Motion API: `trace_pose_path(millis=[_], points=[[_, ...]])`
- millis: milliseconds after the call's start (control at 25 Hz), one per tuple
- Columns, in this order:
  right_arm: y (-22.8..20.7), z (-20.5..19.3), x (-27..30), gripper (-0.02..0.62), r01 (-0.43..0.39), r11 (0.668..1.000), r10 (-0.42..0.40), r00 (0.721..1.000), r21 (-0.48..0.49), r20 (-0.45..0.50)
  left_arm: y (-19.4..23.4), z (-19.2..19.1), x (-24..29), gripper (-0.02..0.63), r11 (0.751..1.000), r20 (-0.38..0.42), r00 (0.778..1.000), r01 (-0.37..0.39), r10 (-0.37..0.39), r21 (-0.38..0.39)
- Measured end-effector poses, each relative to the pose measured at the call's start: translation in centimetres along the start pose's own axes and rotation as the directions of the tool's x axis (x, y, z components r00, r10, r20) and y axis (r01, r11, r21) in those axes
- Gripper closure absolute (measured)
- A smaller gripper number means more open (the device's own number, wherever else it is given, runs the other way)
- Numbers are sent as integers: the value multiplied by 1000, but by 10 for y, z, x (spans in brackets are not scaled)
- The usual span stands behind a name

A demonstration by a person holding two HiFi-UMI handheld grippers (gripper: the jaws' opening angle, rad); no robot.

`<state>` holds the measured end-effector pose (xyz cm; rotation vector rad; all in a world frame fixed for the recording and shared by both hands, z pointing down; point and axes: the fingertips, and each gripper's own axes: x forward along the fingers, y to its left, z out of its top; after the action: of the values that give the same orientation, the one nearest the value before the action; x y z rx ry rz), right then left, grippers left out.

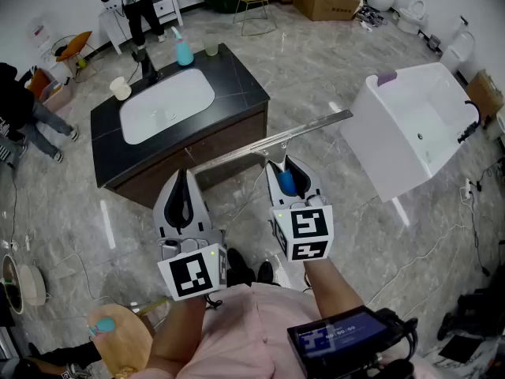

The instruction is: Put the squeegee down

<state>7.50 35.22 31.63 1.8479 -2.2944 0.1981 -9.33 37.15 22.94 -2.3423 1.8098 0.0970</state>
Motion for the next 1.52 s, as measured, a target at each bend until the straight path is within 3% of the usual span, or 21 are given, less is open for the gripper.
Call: trace_pose_path(millis=[240,520,880,1120,1520], points=[[-5,-4,-5,474,-5,1000,4,1000,11,5,-9,-2,-2,597,1000,-14,1000,-5,4,-24],[-19,-4,-6,474,4,999,-4,1000,41,13,-14,-7,-2,597,1000,-24,1000,-1,2,4],[-34,-8,28,473,22,999,-21,1000,31,-10,-7,-21,38,597,1000,-11,1000,5,-5,-12],[-41,-11,88,472,32,999,-31,999,25,-40,10,-49,97,597,999,-18,999,28,-28,-32],[-50,-10,252,472,19,999,-14,992,36,-127,74,-111,253,597,998,-56,998,14,-17,-54]])
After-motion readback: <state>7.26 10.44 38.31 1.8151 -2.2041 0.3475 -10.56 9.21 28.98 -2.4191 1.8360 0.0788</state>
